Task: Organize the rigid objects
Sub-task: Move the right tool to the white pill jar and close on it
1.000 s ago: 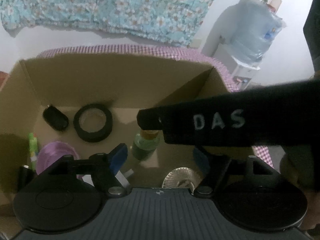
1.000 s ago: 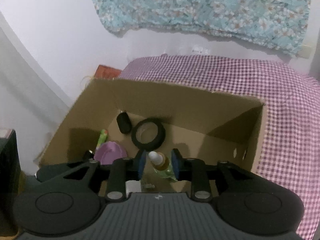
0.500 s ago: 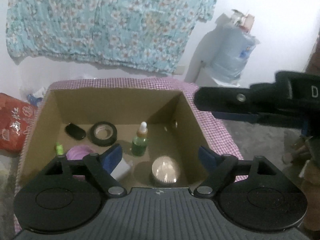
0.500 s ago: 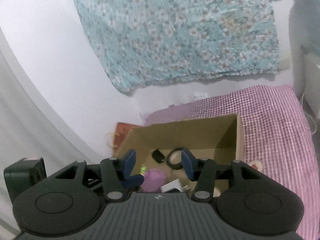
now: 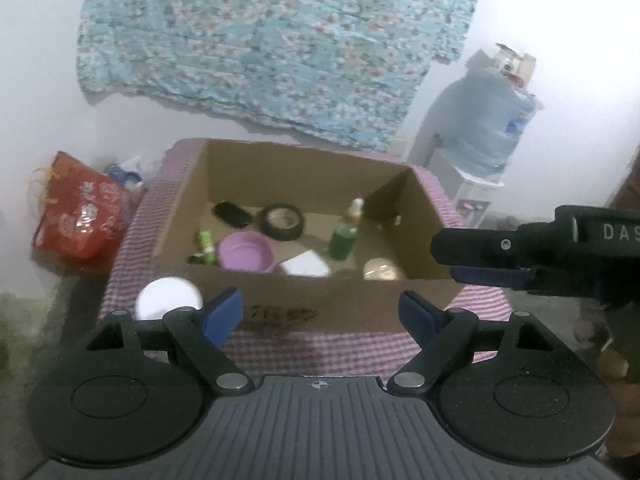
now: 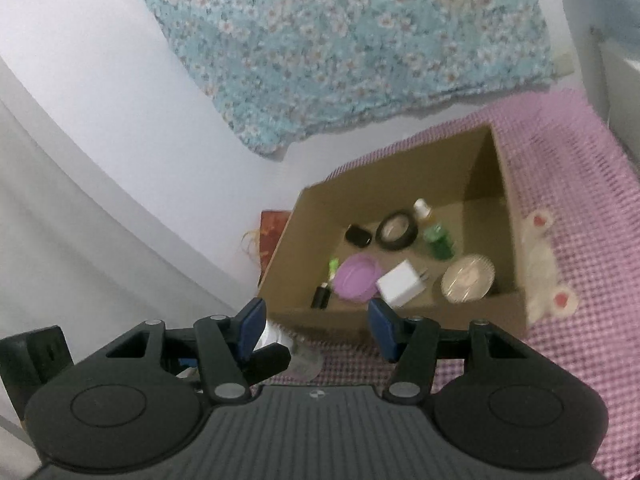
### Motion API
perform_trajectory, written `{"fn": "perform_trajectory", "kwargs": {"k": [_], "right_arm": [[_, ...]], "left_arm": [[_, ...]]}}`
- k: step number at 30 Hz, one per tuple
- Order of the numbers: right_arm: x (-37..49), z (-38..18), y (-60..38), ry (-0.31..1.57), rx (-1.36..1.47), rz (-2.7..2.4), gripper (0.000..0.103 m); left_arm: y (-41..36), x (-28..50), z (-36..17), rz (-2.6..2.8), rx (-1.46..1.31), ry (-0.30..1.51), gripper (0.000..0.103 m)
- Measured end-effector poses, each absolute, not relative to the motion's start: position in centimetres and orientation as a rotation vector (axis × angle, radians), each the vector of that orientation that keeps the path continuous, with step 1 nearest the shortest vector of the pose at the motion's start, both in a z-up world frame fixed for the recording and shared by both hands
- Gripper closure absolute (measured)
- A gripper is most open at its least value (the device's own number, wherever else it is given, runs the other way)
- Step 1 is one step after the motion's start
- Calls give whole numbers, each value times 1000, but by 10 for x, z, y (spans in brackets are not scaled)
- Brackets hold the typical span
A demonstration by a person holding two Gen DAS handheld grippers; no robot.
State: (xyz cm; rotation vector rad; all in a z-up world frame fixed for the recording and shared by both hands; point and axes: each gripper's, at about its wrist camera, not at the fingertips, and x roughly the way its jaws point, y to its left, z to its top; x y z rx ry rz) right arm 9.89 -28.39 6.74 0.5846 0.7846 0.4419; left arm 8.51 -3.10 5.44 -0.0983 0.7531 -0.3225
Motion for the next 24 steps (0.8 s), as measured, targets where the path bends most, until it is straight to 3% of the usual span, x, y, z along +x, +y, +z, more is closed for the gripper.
{"fn": "perform_trajectory", "kwargs": {"k": [24], "right_arm": [[153, 26, -175, 978, 551, 583, 43]], "left_arm": [[20, 105, -2, -81, -113, 780, 17]]}}
